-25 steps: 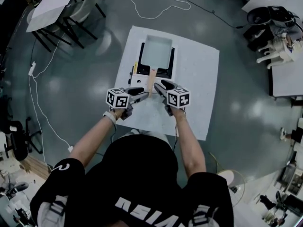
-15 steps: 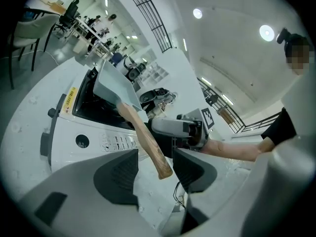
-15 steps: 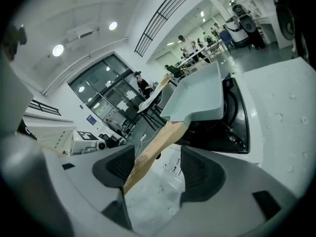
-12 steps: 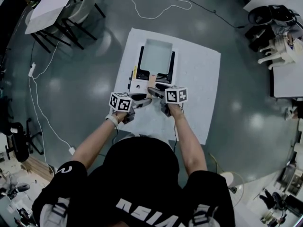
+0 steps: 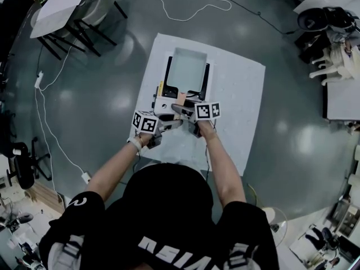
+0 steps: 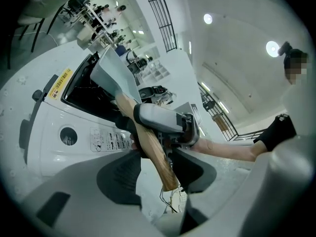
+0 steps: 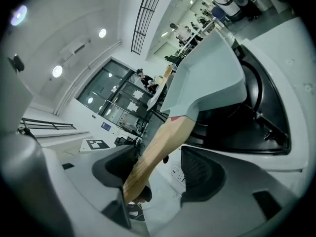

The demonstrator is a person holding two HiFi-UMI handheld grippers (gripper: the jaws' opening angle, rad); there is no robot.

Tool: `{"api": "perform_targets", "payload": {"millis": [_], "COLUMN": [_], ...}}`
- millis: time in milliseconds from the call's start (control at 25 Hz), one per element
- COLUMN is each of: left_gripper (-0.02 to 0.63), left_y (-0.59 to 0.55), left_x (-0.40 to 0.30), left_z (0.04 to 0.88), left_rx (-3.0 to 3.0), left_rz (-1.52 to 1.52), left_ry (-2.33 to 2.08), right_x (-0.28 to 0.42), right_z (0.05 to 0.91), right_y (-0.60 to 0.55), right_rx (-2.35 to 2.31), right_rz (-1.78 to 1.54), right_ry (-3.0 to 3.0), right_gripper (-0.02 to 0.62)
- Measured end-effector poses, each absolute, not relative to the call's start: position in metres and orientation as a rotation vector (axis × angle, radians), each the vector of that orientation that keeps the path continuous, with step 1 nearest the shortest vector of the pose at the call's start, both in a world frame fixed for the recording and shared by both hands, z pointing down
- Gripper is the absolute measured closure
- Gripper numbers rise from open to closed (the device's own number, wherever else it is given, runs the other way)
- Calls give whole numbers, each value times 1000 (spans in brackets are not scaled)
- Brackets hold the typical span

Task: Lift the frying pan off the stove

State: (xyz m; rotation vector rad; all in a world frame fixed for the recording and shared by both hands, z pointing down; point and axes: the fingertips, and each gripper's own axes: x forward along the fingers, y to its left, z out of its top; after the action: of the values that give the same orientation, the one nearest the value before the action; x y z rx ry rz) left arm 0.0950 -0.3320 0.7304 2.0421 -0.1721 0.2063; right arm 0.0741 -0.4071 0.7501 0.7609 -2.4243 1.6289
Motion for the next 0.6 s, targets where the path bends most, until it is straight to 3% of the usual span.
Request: {"api": "perform_targets", "payload": {"millis": [200, 320, 600], "left_gripper": [436, 443, 451], "left_y": [-331, -331, -333], "left_x": [98, 98, 97], "left_z": [729, 728, 728], "left_rx": [2013, 1989, 1978], "left_rz": [191, 179, 170], "left_ry": [-136, -124, -131], "right_x": [64, 58, 59], "right_z": [753, 748, 746], "right_y": [-408, -409, -409], "right_rx": [676, 632, 620], "right_rz": [1691, 1736, 1844], "right_ry": [-2424, -2442, -2509], "right_gripper": [331, 388, 433]}}
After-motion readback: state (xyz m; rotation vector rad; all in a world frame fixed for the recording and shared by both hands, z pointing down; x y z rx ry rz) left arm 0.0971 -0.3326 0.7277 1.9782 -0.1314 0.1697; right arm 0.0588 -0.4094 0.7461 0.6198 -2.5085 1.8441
